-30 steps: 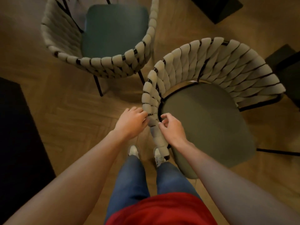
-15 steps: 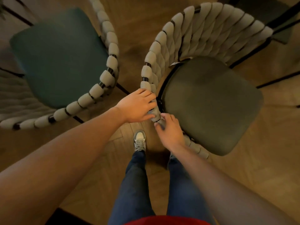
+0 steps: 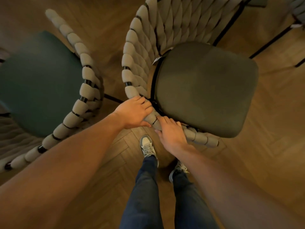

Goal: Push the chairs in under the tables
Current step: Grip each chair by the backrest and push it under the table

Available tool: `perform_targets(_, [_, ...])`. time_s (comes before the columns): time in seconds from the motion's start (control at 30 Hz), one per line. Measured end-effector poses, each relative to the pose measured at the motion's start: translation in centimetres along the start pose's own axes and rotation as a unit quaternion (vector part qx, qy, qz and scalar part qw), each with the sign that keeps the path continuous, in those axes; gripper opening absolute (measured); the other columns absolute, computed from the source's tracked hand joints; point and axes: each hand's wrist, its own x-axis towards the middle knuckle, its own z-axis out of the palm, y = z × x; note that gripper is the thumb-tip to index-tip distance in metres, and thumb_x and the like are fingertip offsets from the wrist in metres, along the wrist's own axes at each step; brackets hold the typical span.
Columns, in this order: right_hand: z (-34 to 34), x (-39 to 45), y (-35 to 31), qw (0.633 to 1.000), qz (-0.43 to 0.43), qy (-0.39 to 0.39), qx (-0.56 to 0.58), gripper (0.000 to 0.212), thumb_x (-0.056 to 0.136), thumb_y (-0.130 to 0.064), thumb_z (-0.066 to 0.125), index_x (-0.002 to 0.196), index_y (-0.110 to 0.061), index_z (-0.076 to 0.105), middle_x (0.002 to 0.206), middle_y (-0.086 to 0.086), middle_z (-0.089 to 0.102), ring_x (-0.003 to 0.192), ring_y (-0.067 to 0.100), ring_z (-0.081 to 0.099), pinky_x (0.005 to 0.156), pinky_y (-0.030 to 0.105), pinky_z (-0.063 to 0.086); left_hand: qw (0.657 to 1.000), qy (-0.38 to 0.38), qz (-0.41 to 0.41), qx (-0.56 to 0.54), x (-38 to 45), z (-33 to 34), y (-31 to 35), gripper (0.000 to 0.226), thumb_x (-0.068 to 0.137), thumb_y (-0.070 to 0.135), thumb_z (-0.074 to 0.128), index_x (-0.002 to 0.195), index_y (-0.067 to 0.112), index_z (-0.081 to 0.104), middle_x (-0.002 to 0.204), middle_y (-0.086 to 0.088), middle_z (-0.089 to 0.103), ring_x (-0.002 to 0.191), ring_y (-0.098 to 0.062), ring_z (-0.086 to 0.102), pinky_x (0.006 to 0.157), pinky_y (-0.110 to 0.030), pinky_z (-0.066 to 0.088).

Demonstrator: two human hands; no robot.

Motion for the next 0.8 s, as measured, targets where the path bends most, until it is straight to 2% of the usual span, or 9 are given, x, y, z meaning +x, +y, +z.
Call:
perform_targets(0.27, [-2.0, -5.9, 7.9, 0.997, -0.036, -0.065, -0.011, 0.053, 0.100, -0.030, 0.053, 0.149, -0.022, 0.035, 0.145, 0.000, 0.048, 0.136, 0.020, 0.040, 0.108, 0.038, 0.028, 0.994, -0.023, -0.070, -0.078, 2.7, -2.3, 10.3, 0.068, 0.096, 0.067, 0.028, 0.132, 0.012, 0.046, 0.130, -0.006, 0.051, 0.119, -0.027, 0.045, 0.101, -0.039, 0.033])
perform_targets(0.5, [-3.8, -10.8, 16.5, 0.996, -0.050, -0.060, -0.046, 0.056, 0.096, -0.029, 0.058, 0.148, -0.027, 0.037, 0.146, -0.007, 0.048, 0.137, 0.016, 0.040, 0.113, 0.036, 0.021, 0.977, -0.036, -0.153, -0.141, 8.2, -5.1, 19.7, 0.065, 0.095, 0.065, 0.034, 0.130, 0.012, 0.047, 0.131, -0.009, 0.050, 0.122, -0.029, 0.044, 0.103, -0.039, 0.032])
perform_targets(0.6, [-4.5, -12.6, 19.7, 0.996, -0.050, -0.049, -0.063, 0.057, 0.094, -0.026, 0.061, 0.147, -0.030, 0.039, 0.145, -0.009, 0.049, 0.139, 0.014, 0.038, 0.118, 0.040, 0.014, 0.968, -0.033, -0.184, -0.168, 10.7, -6.0, 23.2, 0.066, 0.094, 0.064, 0.038, 0.133, 0.011, 0.046, 0.132, -0.010, 0.051, 0.123, -0.030, 0.044, 0.103, -0.039, 0.032])
perform_targets(0.8, [-6.7, -17.3, 25.8, 0.995, 0.016, -0.057, -0.081, 0.058, 0.093, -0.015, 0.058, 0.145, -0.032, 0.041, 0.150, -0.011, 0.044, 0.148, 0.012, 0.024, 0.121, 0.046, -0.006, 0.965, -0.026, -0.193, -0.176, 15.8, -9.3, 30.6, 0.063, 0.095, 0.059, 0.043, 0.131, 0.008, 0.050, 0.129, -0.012, 0.055, 0.121, -0.029, 0.048, 0.102, -0.039, 0.035])
